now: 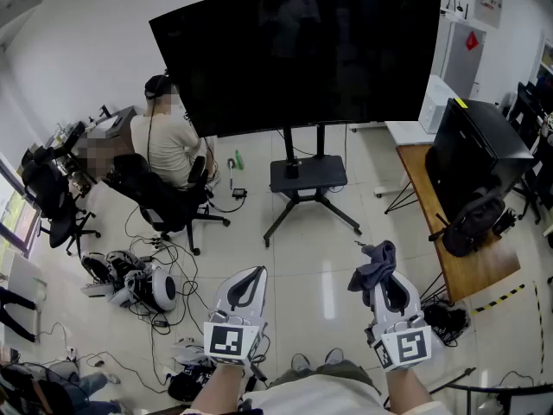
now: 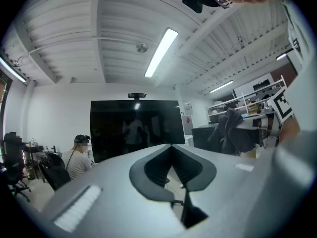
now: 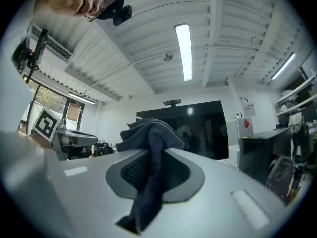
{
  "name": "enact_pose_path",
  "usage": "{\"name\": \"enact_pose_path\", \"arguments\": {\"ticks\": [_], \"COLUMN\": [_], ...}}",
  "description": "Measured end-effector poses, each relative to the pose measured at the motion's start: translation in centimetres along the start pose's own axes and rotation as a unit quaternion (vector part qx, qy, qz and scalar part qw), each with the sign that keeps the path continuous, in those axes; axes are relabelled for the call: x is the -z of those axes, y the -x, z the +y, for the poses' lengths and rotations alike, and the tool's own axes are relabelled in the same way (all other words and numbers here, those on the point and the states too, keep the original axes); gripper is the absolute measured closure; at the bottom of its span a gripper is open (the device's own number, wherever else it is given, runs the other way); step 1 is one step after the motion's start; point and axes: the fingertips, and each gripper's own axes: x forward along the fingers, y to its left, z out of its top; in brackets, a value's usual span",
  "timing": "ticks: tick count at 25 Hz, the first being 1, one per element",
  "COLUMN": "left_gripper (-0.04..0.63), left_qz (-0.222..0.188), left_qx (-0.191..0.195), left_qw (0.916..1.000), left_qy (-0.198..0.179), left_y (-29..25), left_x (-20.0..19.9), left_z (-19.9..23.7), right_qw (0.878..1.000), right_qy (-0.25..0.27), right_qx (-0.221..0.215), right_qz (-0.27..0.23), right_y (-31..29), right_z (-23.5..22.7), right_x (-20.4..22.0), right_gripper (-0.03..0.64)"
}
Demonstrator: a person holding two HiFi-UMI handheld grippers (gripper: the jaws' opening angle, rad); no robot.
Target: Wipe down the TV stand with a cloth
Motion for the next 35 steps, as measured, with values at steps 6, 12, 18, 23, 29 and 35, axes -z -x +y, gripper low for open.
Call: {"name": "enact_pose_path", "arguments": {"ticks": [6,12,18,23,29,35], "left_gripper": [0.456,0.456,0.456,0.456,0.456,0.456], "left_qz": [-0.001,-0.005,-0.009,-0.023,-0.017,0.027], "left_qx": [-0.014,-0.016,-0.027,-0.029,-0.029,-0.017], "left_qw": [0.9999,0.9998,0.9996,0.9993,0.9994,0.9992], "left_qy": [0.003,0.009,0.009,0.001,0.01,0.025], "left_y": [-3.1,-7.3,-12.4,-19.0,-33.5,-43.0], "left_x": [0.3,2.9,8.6,13.1,18.4,22.8], "left_z": [-1.8,-3.3,0.7,9.5,24.4,32.2], "right_qw": [1.0,1.0,0.999,0.999,0.999,0.999], "right_qy": [0.005,0.002,0.011,0.028,0.028,0.045], "right_qx": [-0.01,-0.017,-0.028,-0.013,0.011,0.009], "right_qz": [-0.006,-0.023,-0.021,-0.024,-0.016,-0.016], "right_y": [-0.3,-2.3,-7.9,-18.4,-39.5,-52.4], "right_z": [-3.6,-8.5,-10.0,-9.4,-12.6,-13.3], "right_x": [-0.4,1.6,7.1,11.6,17.3,19.9], "right_gripper": [0.558,0.558,0.558,0.558,0.558,0.558]}}
